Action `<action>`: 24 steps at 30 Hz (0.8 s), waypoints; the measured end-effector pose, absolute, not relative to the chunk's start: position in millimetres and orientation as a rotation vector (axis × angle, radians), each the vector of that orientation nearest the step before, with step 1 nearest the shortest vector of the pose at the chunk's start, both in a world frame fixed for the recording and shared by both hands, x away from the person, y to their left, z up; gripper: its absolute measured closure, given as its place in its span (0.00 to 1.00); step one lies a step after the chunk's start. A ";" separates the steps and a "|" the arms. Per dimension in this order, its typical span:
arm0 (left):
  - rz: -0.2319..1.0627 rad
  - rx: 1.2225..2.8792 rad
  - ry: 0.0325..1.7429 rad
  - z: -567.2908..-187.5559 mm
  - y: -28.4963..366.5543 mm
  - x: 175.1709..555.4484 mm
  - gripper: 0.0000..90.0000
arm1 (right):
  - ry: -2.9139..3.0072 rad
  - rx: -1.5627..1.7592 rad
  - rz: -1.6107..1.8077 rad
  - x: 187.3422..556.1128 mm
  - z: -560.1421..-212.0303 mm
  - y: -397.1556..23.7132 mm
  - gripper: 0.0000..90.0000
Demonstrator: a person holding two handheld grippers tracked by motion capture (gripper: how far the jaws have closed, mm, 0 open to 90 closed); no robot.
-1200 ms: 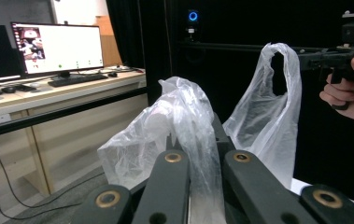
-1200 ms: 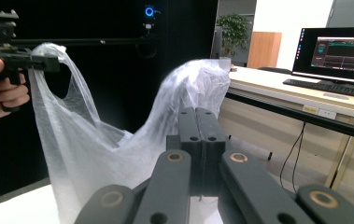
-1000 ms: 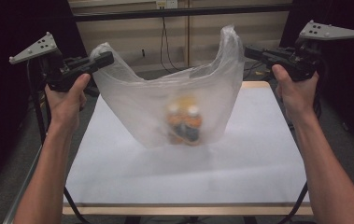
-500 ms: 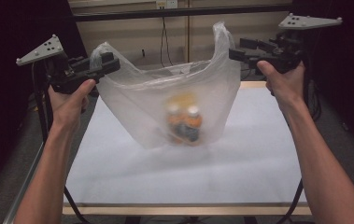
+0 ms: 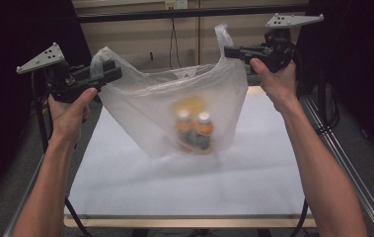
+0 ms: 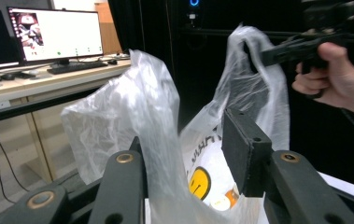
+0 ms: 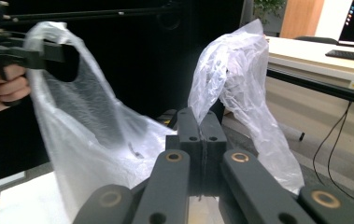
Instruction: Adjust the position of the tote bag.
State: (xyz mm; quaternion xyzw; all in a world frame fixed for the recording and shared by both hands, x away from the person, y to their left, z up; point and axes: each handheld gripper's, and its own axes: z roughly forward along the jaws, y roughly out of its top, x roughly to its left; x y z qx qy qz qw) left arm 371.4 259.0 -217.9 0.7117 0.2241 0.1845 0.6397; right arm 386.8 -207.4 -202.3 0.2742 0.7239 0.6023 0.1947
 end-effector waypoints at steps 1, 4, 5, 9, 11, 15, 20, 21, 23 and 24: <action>0.417 1.624 0.512 -219.5 260.2 371.2 0.70 | 2.035 0.751 1.689 381.6 -201.1 -206.7 1.00; 0.410 1.625 0.521 -226.4 263.6 368.8 0.72 | 2.049 0.725 1.687 369.5 -200.8 -207.3 1.00; 0.412 1.630 0.522 -227.9 263.9 367.7 0.74 | 2.041 0.724 1.682 363.5 -201.8 -208.3 1.00; 0.399 1.639 0.520 -236.6 263.8 362.8 0.76 | 2.038 0.716 1.699 351.9 -207.4 -215.5 1.00; 0.397 1.653 0.517 -239.0 263.0 360.9 0.79 | 2.033 0.721 1.699 347.6 -210.5 -219.6 1.00; 0.374 1.655 0.471 -242.8 257.9 356.5 0.96 | 2.043 0.720 1.691 340.1 -216.5 -225.6 1.00; 0.335 1.685 0.440 -256.3 251.6 353.1 1.00 | 2.048 0.724 1.698 329.4 -232.0 -234.7 1.00; 0.335 1.685 0.440 -256.3 251.6 353.1 1.00 | 2.048 0.724 1.698 329.4 -232.0 -234.7 1.00; 0.331 1.696 0.436 -261.2 250.9 349.8 1.00 | 2.052 0.723 1.705 324.6 -238.0 -236.9 1.00; 0.323 1.695 0.437 -264.3 250.7 347.0 1.00 | 2.050 0.725 1.706 322.1 -240.9 -237.5 1.00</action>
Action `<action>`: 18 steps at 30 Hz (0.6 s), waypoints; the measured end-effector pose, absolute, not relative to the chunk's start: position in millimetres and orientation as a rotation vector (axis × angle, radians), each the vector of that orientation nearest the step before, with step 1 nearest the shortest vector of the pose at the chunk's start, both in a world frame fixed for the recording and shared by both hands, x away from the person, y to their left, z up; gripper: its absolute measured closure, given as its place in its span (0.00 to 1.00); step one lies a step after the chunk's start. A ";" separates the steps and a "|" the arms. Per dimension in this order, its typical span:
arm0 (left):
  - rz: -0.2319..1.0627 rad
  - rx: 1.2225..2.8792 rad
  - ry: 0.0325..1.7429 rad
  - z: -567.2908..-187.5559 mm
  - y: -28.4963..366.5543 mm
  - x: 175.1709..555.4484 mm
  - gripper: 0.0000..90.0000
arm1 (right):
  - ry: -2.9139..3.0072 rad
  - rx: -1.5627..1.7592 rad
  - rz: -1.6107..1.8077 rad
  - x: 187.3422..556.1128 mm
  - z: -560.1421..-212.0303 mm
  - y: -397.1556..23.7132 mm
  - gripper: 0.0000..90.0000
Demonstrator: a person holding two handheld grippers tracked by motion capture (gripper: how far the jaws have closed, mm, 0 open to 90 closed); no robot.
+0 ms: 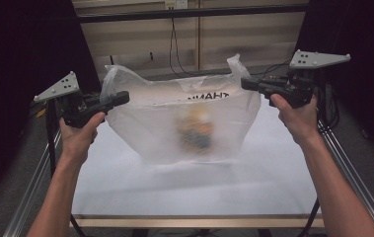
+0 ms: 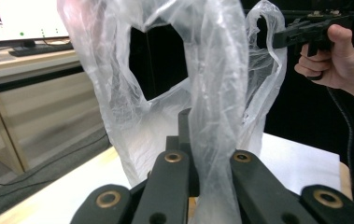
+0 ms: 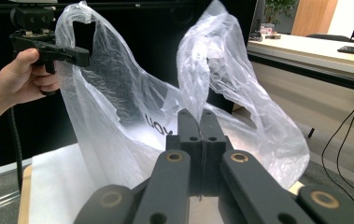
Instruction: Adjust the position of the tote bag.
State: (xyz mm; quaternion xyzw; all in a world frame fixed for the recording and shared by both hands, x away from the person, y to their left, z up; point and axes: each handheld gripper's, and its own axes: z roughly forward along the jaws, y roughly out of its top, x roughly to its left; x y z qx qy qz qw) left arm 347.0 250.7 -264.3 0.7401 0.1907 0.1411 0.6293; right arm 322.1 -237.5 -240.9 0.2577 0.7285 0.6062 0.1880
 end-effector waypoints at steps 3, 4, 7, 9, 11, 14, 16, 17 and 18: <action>0.308 1.689 0.433 -271.4 251.2 341.4 1.00 | 2.051 0.732 1.710 315.5 -249.8 -240.7 1.00; 0.304 1.694 0.429 -275.2 251.0 339.6 1.00 | 2.046 0.736 1.713 314.4 -252.5 -241.8 1.00; 0.290 1.702 0.441 -283.7 249.4 337.8 1.00 | 2.050 0.752 1.729 311.0 -264.0 -244.1 1.00; 0.281 1.705 0.443 -288.3 249.7 337.7 1.00 | 2.050 0.753 1.739 309.1 -268.7 -244.2 1.00; 0.275 1.698 0.448 -293.4 249.8 337.7 1.00 | 2.046 0.750 1.748 307.6 -271.8 -244.6 1.00; 0.265 1.701 0.455 -300.7 251.0 338.8 1.00 | 2.046 0.749 1.756 307.8 -276.5 -245.1 1.00; 0.250 1.693 0.467 -306.3 251.6 338.3 1.00 | 2.049 0.753 1.763 308.1 -281.0 -244.7 1.00; 0.248 1.692 0.469 -308.4 251.6 338.2 1.00 | 2.051 0.752 1.762 307.8 -283.4 -244.4 1.00; 0.245 1.699 0.469 -311.1 251.7 337.5 1.00 | 2.062 0.753 1.760 306.5 -288.2 -244.1 1.00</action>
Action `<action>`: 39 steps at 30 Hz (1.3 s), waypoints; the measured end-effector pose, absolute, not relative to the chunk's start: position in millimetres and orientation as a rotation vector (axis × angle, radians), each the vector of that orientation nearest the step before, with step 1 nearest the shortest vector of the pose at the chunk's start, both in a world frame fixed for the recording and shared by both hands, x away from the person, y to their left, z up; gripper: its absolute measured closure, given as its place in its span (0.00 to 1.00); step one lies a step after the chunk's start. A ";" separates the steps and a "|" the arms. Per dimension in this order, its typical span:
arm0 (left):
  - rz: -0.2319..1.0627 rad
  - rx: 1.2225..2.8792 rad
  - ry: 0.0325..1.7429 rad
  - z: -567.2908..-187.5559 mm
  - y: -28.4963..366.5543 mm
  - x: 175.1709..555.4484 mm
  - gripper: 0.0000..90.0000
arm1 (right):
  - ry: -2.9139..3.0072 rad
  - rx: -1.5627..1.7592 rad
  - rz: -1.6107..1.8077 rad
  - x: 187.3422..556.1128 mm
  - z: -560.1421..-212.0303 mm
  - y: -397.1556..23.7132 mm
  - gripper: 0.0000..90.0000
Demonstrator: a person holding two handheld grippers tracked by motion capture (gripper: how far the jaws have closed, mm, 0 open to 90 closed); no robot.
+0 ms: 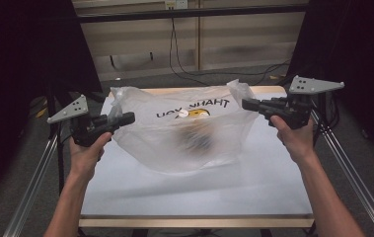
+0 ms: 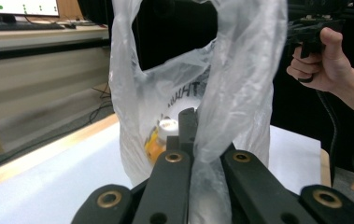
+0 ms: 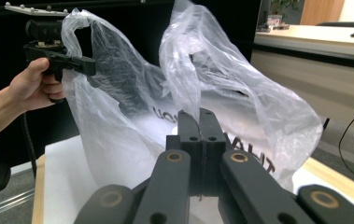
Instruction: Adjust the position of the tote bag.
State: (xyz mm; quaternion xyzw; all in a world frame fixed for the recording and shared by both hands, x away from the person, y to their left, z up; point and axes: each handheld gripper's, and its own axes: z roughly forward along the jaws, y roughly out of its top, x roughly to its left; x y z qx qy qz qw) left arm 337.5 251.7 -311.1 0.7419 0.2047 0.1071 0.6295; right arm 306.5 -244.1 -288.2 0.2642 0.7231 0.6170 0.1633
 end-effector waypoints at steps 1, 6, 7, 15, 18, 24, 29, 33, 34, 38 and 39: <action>0.239 1.702 0.471 -314.0 251.6 336.8 1.00 | 2.062 0.753 1.760 306.5 -288.2 -244.1 1.00; 0.206 1.716 0.482 -329.7 249.4 336.9 1.00 | 2.064 0.774 1.768 301.6 -300.9 -248.2 1.00; 0.197 1.719 0.483 -332.7 248.7 337.5 1.00 | 2.064 0.783 1.772 301.1 -303.5 -249.2 1.00; 0.161 1.735 0.525 -355.0 244.3 344.4 1.00 | 2.068 0.826 1.778 306.5 -323.6 -249.7 1.00; 0.144 1.741 0.527 -361.3 244.3 345.3 1.00 | 2.066 0.847 1.789 307.1 -333.2 -250.6 1.00; 0.128 1.776 0.540 -370.7 241.7 347.3 1.00 | 2.067 0.902 1.814 310.2 -355.8 -251.9 1.00; 0.128 1.810 0.552 -378.8 240.2 350.0 1.00 | 2.074 0.922 1.813 311.1 -362.5 -254.1 1.00; 0.109 1.827 0.557 -388.0 239.6 352.5 1.00 | 2.084 0.946 1.804 312.7 -370.7 -255.0 1.00; 0.106 1.832 0.560 -390.1 239.3 353.2 1.00 | 2.089 0.955 1.797 313.4 -372.7 -254.6 1.00; 0.100 1.840 0.568 -395.5 239.6 355.5 1.00 | 2.112 0.973 1.765 317.1 -379.6 -251.6 1.00; 0.102 1.847 0.572 -396.4 239.3 355.9 1.00 | 2.121 0.975 1.757 318.5 -381.9 -251.2 1.00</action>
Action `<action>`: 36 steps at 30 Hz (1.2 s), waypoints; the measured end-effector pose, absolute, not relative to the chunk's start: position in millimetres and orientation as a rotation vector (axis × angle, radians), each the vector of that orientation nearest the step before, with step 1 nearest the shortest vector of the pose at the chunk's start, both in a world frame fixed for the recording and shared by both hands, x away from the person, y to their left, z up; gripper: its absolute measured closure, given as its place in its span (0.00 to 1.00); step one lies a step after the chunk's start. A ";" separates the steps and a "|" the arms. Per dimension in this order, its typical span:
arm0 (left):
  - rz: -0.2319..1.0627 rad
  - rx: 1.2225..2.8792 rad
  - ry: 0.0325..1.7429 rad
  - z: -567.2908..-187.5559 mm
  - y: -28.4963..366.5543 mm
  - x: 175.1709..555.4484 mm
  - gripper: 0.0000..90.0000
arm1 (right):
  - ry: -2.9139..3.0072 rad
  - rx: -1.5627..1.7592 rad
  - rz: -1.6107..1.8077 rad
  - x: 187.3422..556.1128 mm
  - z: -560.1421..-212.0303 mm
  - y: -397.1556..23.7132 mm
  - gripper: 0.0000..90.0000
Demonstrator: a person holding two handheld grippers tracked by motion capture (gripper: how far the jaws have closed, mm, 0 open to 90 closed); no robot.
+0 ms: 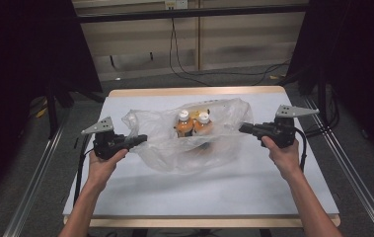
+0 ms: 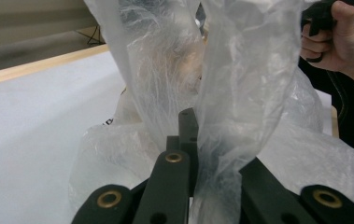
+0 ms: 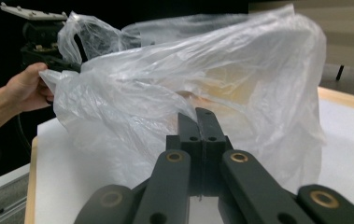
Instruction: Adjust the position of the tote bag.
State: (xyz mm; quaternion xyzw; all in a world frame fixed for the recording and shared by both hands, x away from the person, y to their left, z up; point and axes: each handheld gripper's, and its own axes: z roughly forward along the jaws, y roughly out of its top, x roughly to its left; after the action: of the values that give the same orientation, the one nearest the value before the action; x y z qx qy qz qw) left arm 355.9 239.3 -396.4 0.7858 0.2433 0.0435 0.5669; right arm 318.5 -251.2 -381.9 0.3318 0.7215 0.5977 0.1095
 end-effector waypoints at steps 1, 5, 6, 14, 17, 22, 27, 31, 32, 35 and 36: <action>0.107 1.861 0.574 -397.8 238.6 356.6 1.00 | 2.134 0.996 1.738 321.5 -387.9 -250.7 1.00; 0.095 1.869 0.592 -405.4 237.7 359.1 1.00 | 2.151 1.033 1.720 326.5 -398.8 -251.3 1.00; 0.092 1.877 0.598 -408.4 237.4 360.6 1.00 | 2.158 1.050 1.705 329.0 -404.1 -251.6 1.00; 0.085 1.911 0.618 -424.9 233.9 367.8 1.00 | 2.208 1.102 1.640 338.0 -424.5 -249.3 1.00; 0.076 1.934 0.645 -435.2 232.9 367.6 1.00 | 2.241 1.117 1.612 339.3 -432.4 -247.7 1.00; 0.095 1.986 0.644 -439.8 230.5 368.9 1.00 | 2.268 1.126 1.576 340.9 -438.8 -244.8 1.00; 0.103 2.041 0.649 -448.3 225.6 369.0 1.00 | 2.320 1.149 1.485 344.3 -451.7 -243.5 1.00; 0.111 2.080 0.649 -454.2 221.6 369.5 1.00 | 2.352 1.167 1.431 346.4 -460.4 -241.6 1.00; 0.117 2.098 0.647 -455.8 221.1 370.1 1.00 | 2.352 1.167 1.431 346.4 -460.4 -241.6 1.00; 0.103 2.120 0.661 -463.3 219.3 372.3 1.00 | 2.389 1.172 1.372 347.8 -468.7 -239.3 1.00; 0.107 2.133 0.660 -464.1 219.1 372.8 1.00 | 2.405 1.171 1.348 348.4 -471.3 -237.6 1.00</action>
State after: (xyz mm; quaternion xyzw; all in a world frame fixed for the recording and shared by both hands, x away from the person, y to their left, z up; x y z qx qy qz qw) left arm 372.8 219.1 -464.1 0.8579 0.2653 0.0432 0.4380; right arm 348.4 -237.6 -471.3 0.3898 0.8008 0.4489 0.0729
